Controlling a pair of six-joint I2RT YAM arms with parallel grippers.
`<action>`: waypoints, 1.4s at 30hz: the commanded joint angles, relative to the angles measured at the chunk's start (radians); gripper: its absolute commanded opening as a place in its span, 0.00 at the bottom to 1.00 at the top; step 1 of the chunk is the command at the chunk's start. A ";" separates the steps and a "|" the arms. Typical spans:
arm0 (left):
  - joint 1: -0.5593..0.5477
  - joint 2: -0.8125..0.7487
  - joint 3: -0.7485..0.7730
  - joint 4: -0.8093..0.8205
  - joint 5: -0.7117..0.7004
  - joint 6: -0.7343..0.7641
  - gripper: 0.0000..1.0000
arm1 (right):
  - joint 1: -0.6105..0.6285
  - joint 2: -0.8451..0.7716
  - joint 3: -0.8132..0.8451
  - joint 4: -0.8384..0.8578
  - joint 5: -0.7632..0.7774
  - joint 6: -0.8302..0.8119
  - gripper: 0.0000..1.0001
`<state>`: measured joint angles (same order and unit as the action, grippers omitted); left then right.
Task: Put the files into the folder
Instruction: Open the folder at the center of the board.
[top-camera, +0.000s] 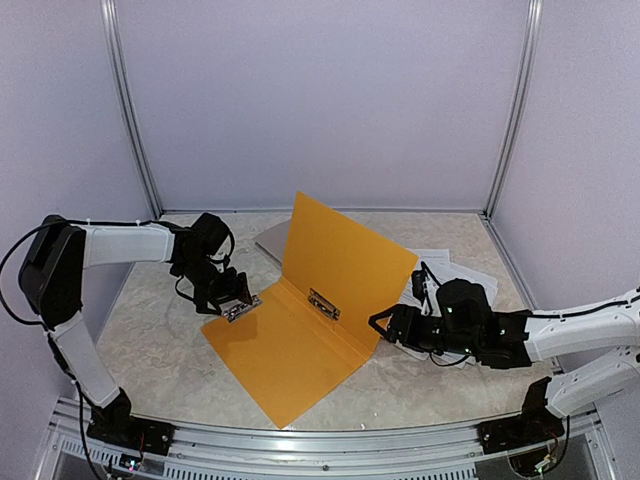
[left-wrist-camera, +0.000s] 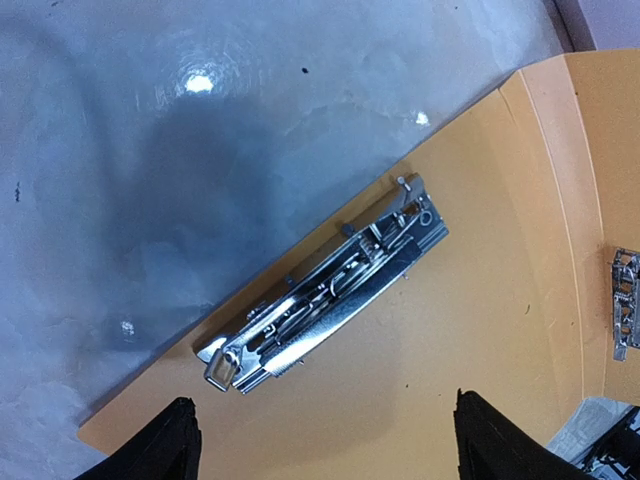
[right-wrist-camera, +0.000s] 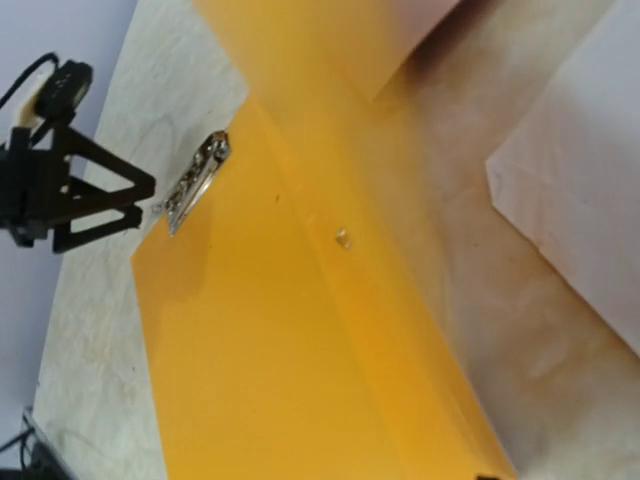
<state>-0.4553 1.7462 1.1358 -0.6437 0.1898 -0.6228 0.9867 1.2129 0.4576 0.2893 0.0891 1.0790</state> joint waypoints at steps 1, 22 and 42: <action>-0.005 -0.015 -0.031 0.032 0.001 0.005 0.83 | 0.009 -0.049 0.035 -0.191 0.034 -0.065 0.63; -0.007 -0.025 -0.030 0.030 -0.007 0.046 0.84 | -0.137 0.018 -0.009 -0.182 0.102 -0.107 0.63; -0.142 0.080 0.304 0.153 0.265 -0.057 0.84 | -0.153 -0.191 -0.010 -0.174 -0.167 -0.509 0.75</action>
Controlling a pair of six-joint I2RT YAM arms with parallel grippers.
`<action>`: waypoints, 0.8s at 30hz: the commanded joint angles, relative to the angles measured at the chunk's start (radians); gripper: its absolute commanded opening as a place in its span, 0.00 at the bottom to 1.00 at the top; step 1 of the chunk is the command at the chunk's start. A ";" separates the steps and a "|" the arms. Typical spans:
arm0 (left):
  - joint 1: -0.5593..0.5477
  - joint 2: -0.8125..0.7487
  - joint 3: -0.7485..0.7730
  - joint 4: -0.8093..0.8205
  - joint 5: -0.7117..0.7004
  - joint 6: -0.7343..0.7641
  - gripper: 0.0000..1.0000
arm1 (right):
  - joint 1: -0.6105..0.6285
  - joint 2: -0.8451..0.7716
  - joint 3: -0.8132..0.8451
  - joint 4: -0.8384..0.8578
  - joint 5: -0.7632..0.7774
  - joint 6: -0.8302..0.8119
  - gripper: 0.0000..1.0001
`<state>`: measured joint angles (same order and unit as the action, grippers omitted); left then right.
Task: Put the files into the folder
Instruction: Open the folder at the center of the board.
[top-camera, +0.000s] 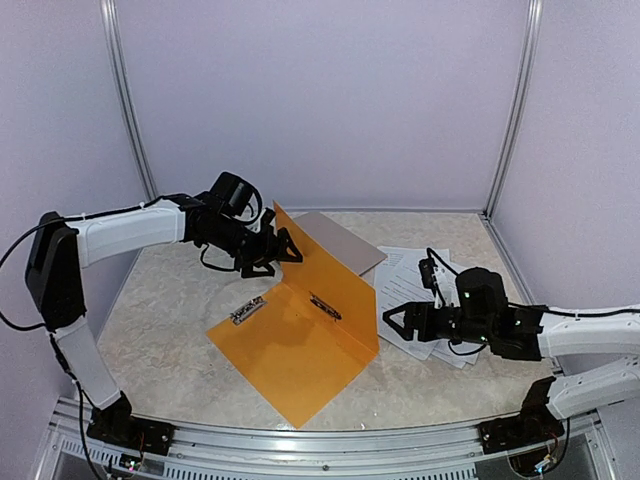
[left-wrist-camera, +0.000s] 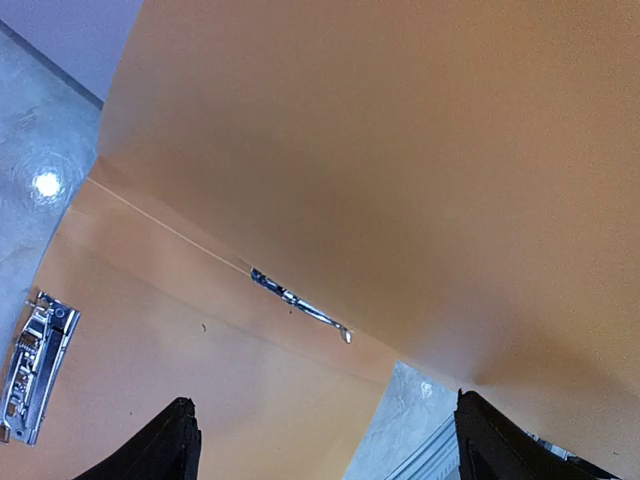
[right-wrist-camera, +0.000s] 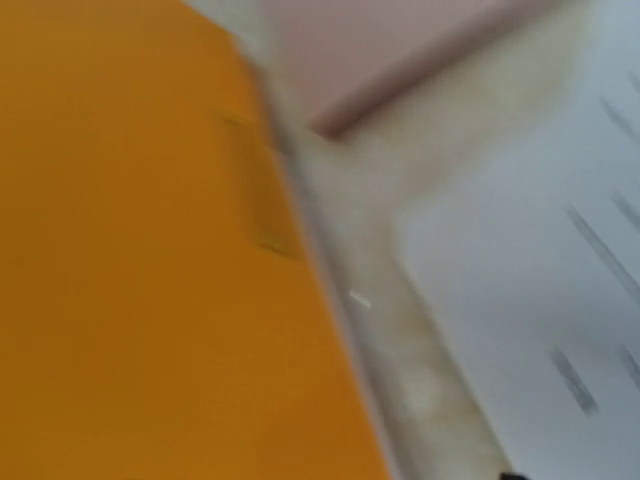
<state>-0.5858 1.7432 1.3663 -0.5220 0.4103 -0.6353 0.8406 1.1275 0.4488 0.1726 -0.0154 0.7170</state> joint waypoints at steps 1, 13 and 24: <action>-0.013 0.110 0.095 0.034 0.044 -0.047 0.84 | -0.006 -0.126 0.003 -0.078 -0.071 -0.174 0.76; -0.029 0.267 0.266 0.002 0.054 -0.085 0.84 | 0.007 -0.183 0.024 -0.155 -0.027 -0.257 0.80; -0.031 0.262 0.232 0.000 0.044 -0.071 0.84 | 0.002 0.119 0.142 -0.017 0.049 -0.355 0.63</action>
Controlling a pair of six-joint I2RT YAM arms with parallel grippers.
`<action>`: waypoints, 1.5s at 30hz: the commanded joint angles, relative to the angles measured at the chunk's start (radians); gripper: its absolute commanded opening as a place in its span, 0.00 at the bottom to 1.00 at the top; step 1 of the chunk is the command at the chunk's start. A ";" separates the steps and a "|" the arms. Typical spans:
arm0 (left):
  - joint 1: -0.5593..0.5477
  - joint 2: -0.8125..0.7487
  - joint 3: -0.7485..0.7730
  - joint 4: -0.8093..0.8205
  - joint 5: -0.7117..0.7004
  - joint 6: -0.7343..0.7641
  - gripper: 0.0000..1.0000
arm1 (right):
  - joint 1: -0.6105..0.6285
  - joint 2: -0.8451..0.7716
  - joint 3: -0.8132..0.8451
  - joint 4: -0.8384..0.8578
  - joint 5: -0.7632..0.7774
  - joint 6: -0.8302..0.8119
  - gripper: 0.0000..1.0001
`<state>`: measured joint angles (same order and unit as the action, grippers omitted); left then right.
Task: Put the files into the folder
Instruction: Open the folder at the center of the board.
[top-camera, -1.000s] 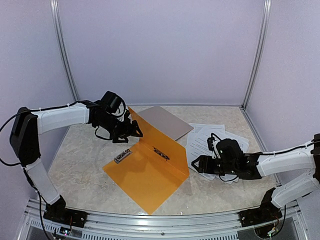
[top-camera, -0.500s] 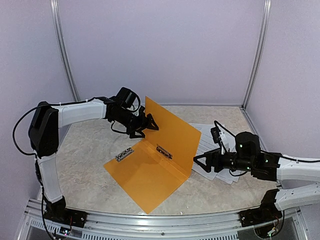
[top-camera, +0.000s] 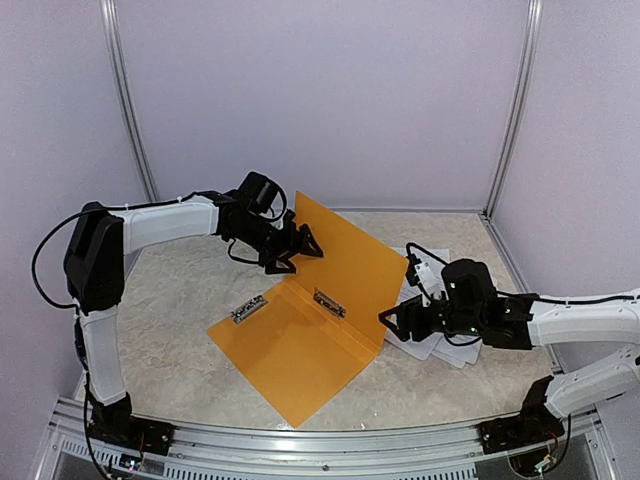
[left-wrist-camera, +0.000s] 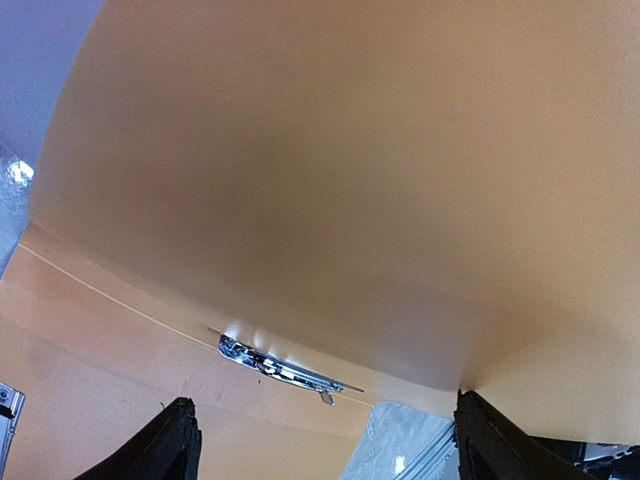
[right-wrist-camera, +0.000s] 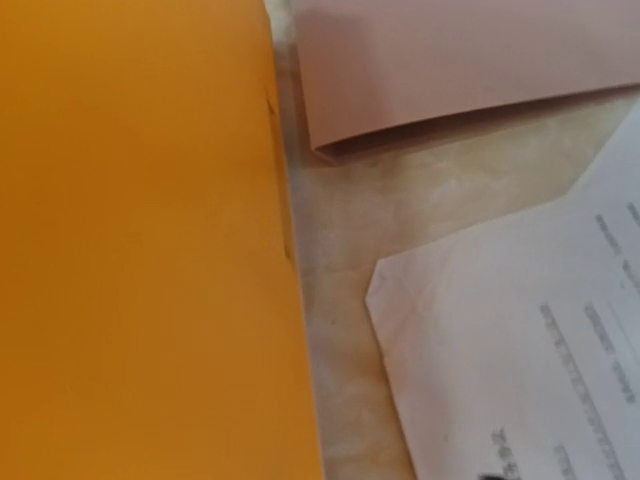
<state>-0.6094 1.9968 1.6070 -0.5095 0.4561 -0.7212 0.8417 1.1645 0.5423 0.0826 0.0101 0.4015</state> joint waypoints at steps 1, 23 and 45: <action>-0.007 0.008 -0.014 -0.012 0.000 0.024 0.84 | -0.004 0.104 0.062 0.081 0.022 -0.034 0.54; -0.004 -0.116 -0.143 -0.088 -0.159 0.331 0.89 | -0.348 0.403 0.063 0.167 -0.595 0.252 0.00; -0.097 -0.156 -0.357 0.078 -0.028 0.547 0.85 | -0.346 0.609 0.399 -0.306 -0.539 -0.097 0.18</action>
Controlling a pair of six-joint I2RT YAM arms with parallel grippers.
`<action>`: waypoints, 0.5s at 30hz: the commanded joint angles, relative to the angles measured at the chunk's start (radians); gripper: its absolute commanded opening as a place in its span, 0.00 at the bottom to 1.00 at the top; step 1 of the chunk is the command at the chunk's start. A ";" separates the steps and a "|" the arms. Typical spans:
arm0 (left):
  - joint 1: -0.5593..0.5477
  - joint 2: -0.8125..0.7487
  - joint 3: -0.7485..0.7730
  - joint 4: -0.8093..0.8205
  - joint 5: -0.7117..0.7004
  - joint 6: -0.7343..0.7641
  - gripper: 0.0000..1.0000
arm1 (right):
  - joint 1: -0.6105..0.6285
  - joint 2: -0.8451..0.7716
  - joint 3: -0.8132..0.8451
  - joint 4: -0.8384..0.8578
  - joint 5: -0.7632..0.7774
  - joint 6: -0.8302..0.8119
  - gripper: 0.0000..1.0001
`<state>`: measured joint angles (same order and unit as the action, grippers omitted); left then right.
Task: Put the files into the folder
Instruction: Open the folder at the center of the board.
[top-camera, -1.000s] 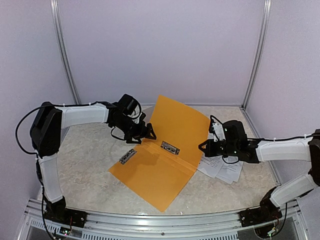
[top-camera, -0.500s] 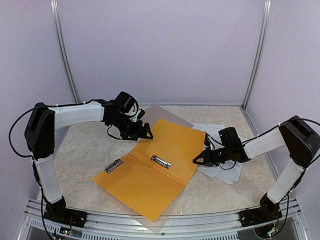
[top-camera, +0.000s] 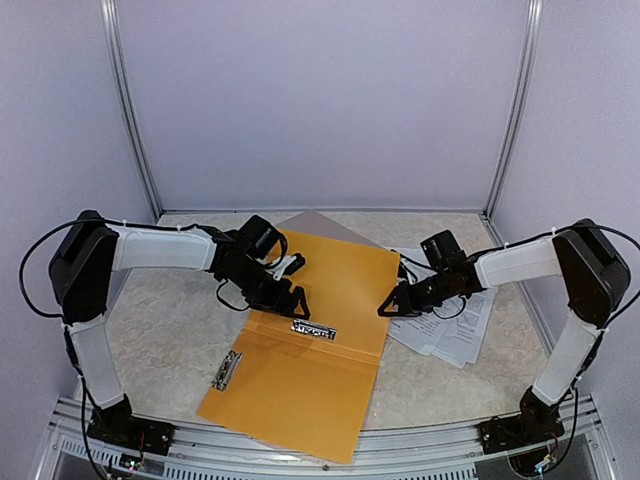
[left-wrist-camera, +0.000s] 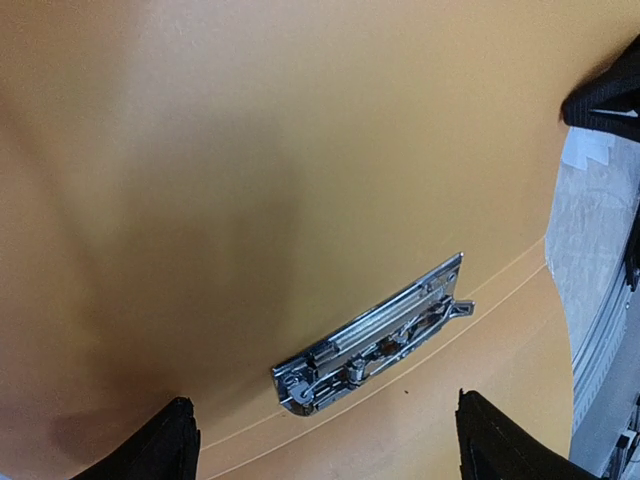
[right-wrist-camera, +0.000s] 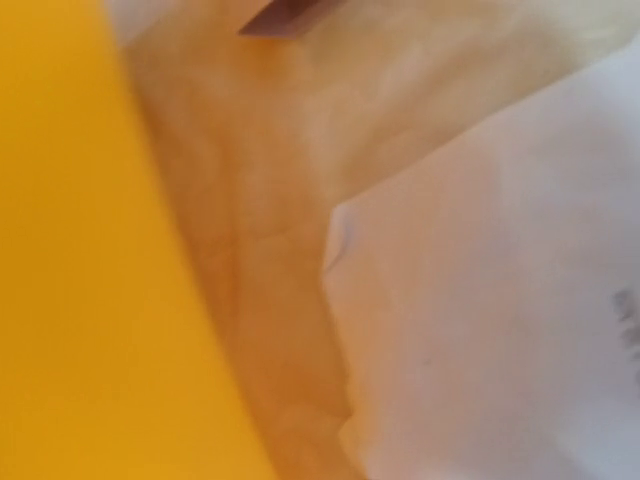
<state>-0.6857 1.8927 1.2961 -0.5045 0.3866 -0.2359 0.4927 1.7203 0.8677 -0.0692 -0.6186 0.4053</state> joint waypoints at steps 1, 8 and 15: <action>-0.026 -0.054 -0.053 0.083 0.033 0.071 0.85 | 0.004 0.067 0.098 -0.169 0.096 -0.109 0.20; -0.029 0.003 -0.029 0.111 0.012 0.106 0.84 | 0.001 0.150 0.226 -0.255 0.136 -0.155 0.34; -0.029 0.073 -0.031 0.167 0.082 0.131 0.80 | -0.012 0.143 0.302 -0.347 0.222 -0.189 0.47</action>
<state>-0.7094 1.9194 1.2579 -0.3897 0.4191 -0.1432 0.4919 1.8549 1.1252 -0.3298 -0.4774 0.2581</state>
